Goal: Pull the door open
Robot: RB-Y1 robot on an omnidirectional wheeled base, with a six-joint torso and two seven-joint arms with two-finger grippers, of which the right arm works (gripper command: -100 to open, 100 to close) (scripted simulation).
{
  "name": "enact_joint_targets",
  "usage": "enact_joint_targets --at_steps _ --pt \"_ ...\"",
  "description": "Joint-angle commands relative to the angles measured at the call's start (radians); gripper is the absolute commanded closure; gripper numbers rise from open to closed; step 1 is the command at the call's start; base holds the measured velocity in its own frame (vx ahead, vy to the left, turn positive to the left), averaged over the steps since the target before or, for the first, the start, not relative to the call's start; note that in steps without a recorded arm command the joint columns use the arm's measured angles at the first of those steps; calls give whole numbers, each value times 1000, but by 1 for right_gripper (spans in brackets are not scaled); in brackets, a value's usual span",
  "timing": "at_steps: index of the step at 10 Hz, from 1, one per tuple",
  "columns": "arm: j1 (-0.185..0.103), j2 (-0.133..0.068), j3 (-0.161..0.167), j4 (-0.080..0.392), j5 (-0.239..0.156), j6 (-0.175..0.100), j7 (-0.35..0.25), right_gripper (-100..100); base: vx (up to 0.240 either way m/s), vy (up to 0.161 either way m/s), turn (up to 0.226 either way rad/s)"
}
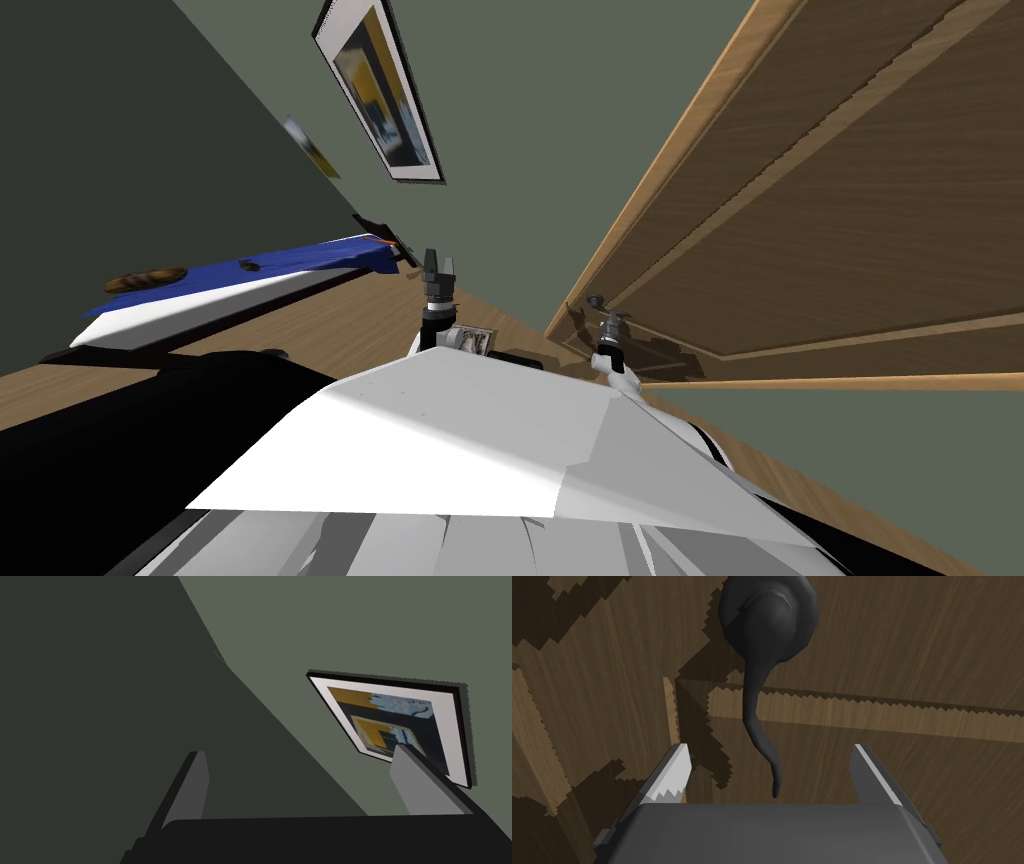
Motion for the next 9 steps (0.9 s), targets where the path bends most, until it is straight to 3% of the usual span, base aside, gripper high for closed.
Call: enact_joint_targets --at_steps 1,9 --pt "0 0 0 0 0 0 0 -100 -115 12 -2" --pt "0 0 0 0 0 0 0 -100 -122 6 0"
